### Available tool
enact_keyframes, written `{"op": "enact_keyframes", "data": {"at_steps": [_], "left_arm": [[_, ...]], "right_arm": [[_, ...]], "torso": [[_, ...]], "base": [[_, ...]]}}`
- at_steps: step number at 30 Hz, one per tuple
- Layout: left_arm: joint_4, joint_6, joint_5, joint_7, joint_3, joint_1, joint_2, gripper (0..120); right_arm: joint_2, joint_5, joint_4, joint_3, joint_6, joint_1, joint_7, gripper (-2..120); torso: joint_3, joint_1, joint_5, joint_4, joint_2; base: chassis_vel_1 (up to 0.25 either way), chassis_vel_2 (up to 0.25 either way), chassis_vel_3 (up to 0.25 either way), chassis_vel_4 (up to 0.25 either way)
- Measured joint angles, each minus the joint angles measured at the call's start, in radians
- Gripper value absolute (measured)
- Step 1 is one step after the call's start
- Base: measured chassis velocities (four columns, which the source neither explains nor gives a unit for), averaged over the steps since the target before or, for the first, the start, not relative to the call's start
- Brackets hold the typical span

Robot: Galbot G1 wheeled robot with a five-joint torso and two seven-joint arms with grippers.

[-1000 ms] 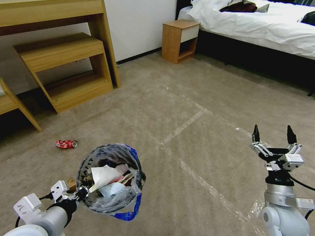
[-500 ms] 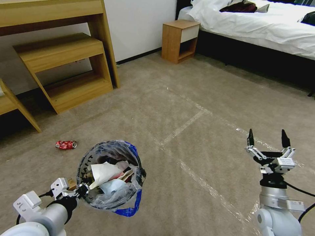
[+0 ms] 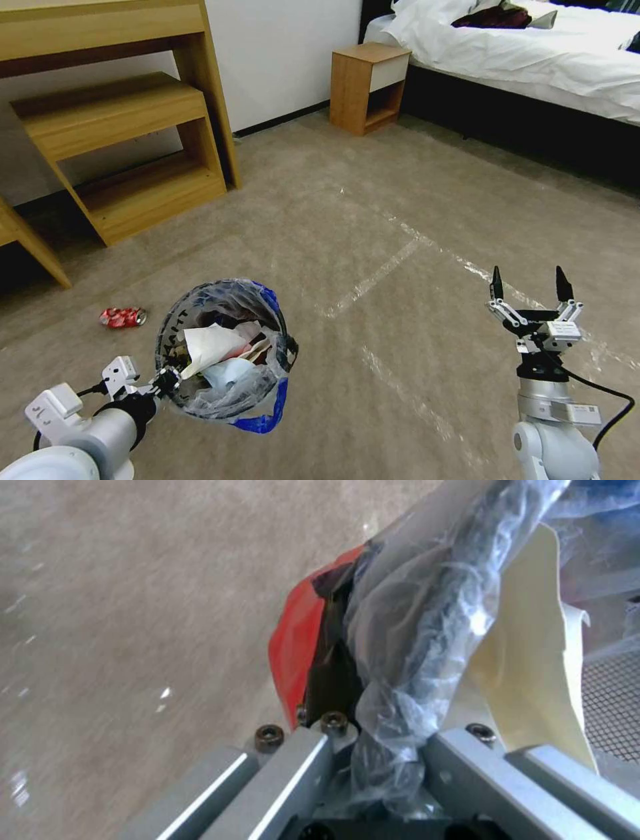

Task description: Pick up the trash bin and place the garbage on the floor into it.

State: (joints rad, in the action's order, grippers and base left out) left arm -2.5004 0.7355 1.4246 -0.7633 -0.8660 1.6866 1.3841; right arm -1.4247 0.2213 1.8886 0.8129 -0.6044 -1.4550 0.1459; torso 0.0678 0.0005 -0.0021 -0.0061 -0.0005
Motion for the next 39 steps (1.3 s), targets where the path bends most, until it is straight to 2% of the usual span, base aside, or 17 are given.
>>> {"op": "enact_keyframes", "data": {"at_steps": [10,22,39], "left_arm": [[0.001,0.0,-0.001,0.0,-0.001,-0.009,-0.002,0],[0.008,0.0,-0.001,-0.001,-0.005,-0.008,-0.013,0],[0.002,0.0,0.0,-0.001,-0.005,-0.001,-0.019,0]], "right_arm": [[-0.003,-0.022,-0.023,-0.026,-0.008,0.018,-0.002,100],[-0.009,-0.03,-0.033,-0.038,-0.01,0.028,0.003,100],[-0.016,-0.035,-0.033,-0.035,-0.016,0.024,0.019,100]], "torso": [[0.0,0.0,0.0001,0.0,0.0],[0.0,0.0,-0.0002,-0.0001,0.0],[0.0,0.0,-0.0001,-0.0001,0.0]], "base": [[-0.192,0.189,0.187,-0.186],[-0.034,0.04,0.033,-0.042],[-0.128,0.13,0.131,-0.127]]}}
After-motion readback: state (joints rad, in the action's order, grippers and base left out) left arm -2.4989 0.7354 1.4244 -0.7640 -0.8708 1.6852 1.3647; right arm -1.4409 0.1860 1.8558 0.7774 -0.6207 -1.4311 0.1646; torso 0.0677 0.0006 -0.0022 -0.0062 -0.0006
